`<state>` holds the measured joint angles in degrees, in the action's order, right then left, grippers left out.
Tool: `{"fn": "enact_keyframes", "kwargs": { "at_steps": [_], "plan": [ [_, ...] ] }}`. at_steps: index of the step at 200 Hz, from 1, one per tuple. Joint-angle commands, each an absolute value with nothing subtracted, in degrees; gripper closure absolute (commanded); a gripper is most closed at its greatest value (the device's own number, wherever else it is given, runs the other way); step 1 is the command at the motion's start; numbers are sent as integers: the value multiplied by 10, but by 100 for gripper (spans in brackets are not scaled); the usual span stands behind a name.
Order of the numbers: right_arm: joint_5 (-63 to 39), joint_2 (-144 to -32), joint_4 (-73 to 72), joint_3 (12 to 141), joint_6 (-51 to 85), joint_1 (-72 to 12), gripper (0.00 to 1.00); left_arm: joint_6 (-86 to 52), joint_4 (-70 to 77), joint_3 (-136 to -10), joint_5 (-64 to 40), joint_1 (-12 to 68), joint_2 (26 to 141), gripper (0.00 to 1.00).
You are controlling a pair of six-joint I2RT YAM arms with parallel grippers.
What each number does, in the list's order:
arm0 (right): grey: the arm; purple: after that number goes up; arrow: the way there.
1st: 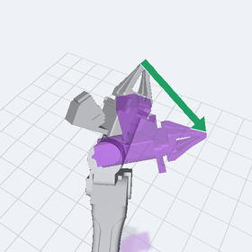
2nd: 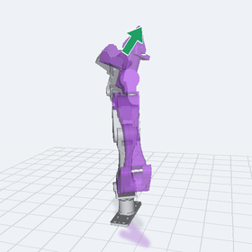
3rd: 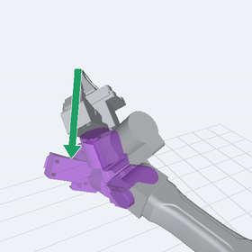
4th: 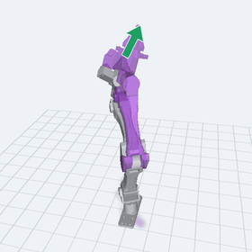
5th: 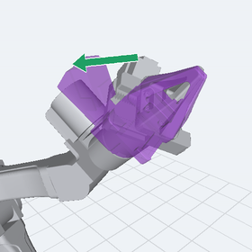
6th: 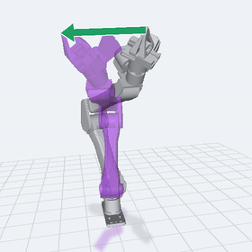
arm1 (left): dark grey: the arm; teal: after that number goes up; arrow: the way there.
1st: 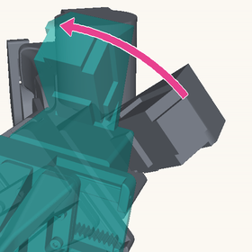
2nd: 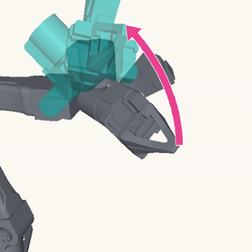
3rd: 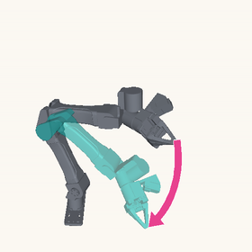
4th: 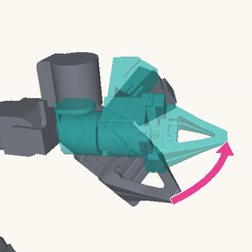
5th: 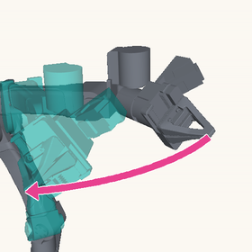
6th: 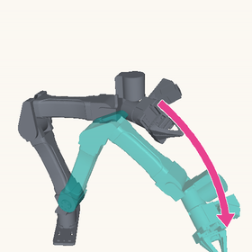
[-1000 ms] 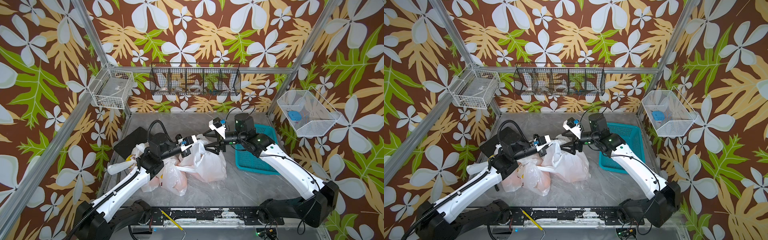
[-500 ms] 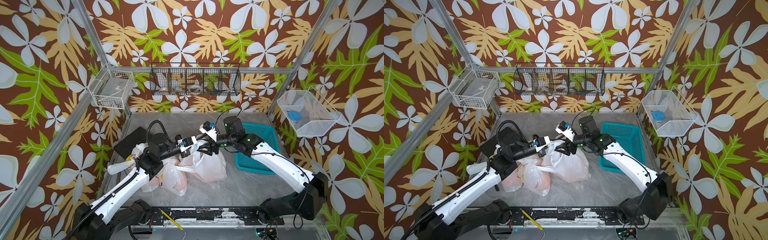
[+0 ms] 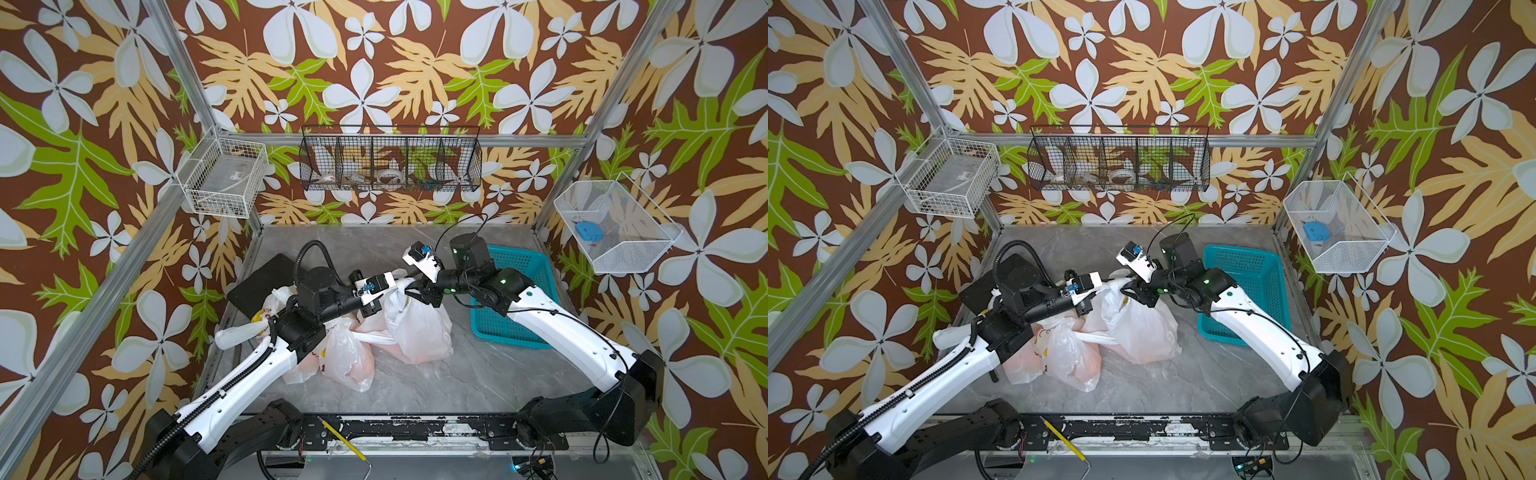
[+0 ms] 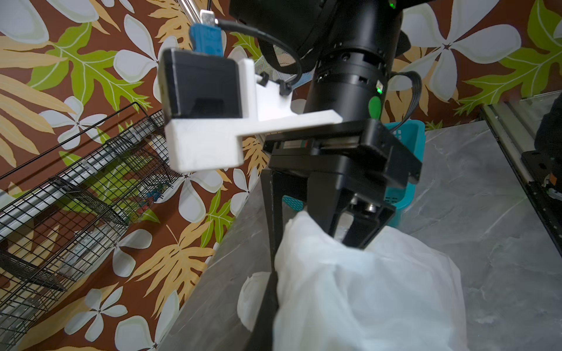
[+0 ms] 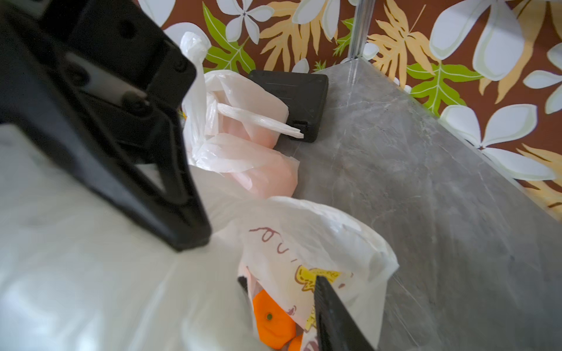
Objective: Place the oranges into plastic bags & tie knots
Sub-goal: Tie the plastic bag at the center of the board.
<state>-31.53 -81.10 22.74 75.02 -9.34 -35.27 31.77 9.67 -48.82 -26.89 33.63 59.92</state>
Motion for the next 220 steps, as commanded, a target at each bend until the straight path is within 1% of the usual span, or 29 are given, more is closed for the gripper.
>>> {"fn": "enact_keyframes", "kwargs": {
  "at_steps": [1,19,32,48,61,76,94,107,120,126,130,155,166,169,189,201,220],
  "plan": [
    [-237,-810,234,756,-97,-353,73,320,90,-494,-249,342,596,100],
    [-198,-814,233,759,-98,-353,76,312,84,-496,-233,348,596,100],
    [-189,-811,217,755,-96,-353,78,303,76,-501,-224,354,595,100],
    [-185,-804,210,753,-99,-352,78,310,73,-498,-215,360,593,100],
    [-177,-792,225,754,-113,-347,75,317,73,-494,-205,360,591,100],
    [-192,-770,217,737,-121,-327,73,317,73,-492,-199,360,586,100],
    [-185,-766,216,730,-134,-322,76,304,74,-498,-206,360,587,100],
    [-204,-773,225,738,-138,-322,78,301,74,-500,-209,360,589,100],
    [-218,-772,225,737,-137,-322,78,303,75,-500,-208,360,592,100],
    [-229,-769,225,734,-140,-322,75,303,76,-499,-206,360,592,100],
    [-234,-766,225,732,-141,-321,71,303,78,-498,-205,360,593,100],
    [-266,-723,242,716,-166,-318,39,314,78,-500,-202,360,599,100],
    [-283,-692,247,707,-169,-298,30,319,78,-502,-200,360,602,100],
    [-302,-683,246,704,-167,-291,28,321,78,-502,-200,360,602,100],
    [-393,-628,223,691,-145,-225,18,327,77,-504,-200,360,605,100],
    [-416,-616,202,696,-133,-204,13,328,78,-505,-203,360,607,100],
    [-416,-656,219,752,-128,-200,12,335,79,-506,-208,360,610,100]
  ]
}}
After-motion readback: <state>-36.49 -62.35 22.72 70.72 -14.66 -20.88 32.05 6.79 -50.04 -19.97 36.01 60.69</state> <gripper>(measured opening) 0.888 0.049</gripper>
